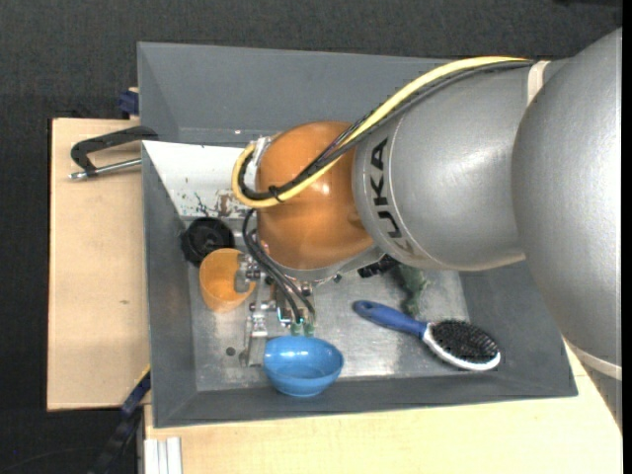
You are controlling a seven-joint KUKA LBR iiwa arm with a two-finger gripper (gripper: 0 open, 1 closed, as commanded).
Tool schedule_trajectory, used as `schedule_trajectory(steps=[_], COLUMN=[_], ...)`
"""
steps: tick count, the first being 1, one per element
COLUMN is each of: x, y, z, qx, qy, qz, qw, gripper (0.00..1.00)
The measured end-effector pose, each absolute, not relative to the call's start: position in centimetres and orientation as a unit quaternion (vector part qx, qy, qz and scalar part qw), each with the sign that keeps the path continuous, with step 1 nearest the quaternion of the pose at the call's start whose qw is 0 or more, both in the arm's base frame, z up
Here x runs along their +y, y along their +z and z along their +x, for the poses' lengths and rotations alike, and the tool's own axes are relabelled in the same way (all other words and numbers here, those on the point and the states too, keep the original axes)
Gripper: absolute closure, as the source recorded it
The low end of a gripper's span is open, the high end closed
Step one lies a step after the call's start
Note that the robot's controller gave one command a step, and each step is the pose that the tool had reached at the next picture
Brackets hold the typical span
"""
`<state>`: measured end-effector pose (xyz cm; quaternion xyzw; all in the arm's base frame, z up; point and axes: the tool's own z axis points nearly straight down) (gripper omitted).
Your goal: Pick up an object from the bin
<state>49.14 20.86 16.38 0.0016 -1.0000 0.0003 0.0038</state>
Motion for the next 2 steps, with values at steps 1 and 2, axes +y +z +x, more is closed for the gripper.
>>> schedule_trajectory(steps=[1, 2], x=[12.9, 19.8], y=[6.8, 10.2], z=[50.2, 49.6], qx=[-0.997, -0.951], qy=[0.001, -0.002], qz=[0.076, 0.31], qw=[0.001, -0.004], gripper=[0.0, 0.0])
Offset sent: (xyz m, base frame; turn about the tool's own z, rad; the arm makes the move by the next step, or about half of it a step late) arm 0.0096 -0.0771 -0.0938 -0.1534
